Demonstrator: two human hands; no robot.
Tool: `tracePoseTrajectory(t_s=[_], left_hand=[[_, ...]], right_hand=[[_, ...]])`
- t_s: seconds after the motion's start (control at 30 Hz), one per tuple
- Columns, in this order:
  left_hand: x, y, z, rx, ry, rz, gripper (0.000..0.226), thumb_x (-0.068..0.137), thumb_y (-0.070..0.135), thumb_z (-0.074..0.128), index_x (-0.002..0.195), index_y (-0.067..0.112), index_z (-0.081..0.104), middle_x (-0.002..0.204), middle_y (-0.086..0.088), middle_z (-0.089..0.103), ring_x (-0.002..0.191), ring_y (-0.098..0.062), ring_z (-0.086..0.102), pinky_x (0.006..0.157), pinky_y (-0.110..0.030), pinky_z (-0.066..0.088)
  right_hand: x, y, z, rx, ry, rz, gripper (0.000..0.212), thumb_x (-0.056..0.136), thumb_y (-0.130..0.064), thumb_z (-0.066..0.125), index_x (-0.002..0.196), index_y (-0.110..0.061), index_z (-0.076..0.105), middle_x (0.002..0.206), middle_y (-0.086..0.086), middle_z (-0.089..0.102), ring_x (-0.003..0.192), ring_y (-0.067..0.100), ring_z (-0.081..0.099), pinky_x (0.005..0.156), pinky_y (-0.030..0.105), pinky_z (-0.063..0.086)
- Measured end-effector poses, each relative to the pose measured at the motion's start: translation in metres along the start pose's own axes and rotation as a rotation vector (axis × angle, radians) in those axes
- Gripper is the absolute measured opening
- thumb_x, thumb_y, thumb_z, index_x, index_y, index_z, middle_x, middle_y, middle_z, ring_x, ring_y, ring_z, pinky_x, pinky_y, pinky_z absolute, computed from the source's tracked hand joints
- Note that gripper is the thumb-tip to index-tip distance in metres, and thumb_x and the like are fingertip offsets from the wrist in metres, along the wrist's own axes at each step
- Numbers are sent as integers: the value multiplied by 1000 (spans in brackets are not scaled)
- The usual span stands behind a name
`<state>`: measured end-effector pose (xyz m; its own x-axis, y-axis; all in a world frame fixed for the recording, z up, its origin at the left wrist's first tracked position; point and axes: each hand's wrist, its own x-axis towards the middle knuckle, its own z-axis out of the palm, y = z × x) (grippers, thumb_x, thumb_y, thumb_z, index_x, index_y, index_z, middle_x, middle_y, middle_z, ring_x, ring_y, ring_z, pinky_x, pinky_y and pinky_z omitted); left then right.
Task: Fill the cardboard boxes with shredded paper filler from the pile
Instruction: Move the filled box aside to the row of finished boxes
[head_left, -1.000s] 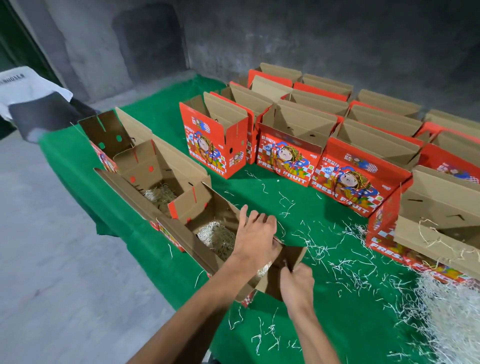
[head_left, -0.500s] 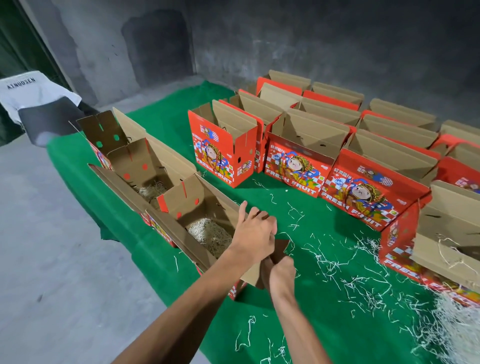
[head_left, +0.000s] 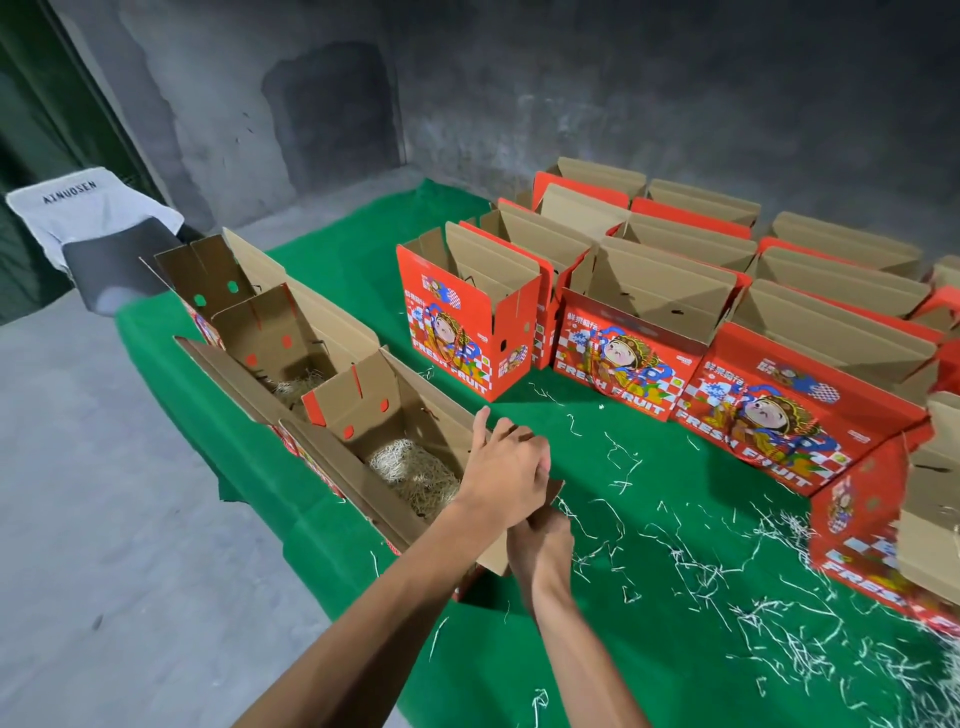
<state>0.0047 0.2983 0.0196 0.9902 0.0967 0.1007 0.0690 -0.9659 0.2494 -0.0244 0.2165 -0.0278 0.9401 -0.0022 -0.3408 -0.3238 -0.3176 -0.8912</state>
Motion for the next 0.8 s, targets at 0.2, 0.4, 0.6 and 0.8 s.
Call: tracePoseTrajectory(t_s=[0.2, 0.4, 0.6, 0.8], left_hand=[[13, -24, -6, -1, 0, -14, 12, 87, 20, 49, 81, 29, 55, 90, 9, 60, 108, -19, 47, 119, -54, 2], [17, -40, -10, -12, 10, -6, 13, 88, 19, 49, 81, 27, 56, 87, 9, 58, 107, -19, 47, 120, -53, 1], [23, -40, -10, -5, 9, 16, 13, 87, 19, 49, 82, 28, 57, 89, 10, 60, 105, -19, 49, 120, -53, 3], [40, -7, -4, -131, 10, 60, 12, 88, 19, 54, 88, 27, 62, 94, 12, 64, 108, -16, 51, 121, -48, 1]], right_hand=[[13, -13, 30, 29, -5, -2, 23, 88, -14, 62, 67, -5, 61, 59, 6, 58, 66, 18, 32, 49, 28, 35], [22, -15, 52, 49, -23, 10, 13, 84, -1, 59, 73, 2, 65, 62, 9, 61, 69, 19, 30, 51, 29, 34], [23, -18, 48, 32, -48, 28, 19, 80, -18, 60, 69, -2, 62, 62, 13, 62, 62, 22, 30, 49, 28, 40], [33, -24, 7, 97, -58, 16, 19, 77, -14, 68, 68, 2, 67, 71, 26, 70, 61, 24, 67, 62, 57, 58]])
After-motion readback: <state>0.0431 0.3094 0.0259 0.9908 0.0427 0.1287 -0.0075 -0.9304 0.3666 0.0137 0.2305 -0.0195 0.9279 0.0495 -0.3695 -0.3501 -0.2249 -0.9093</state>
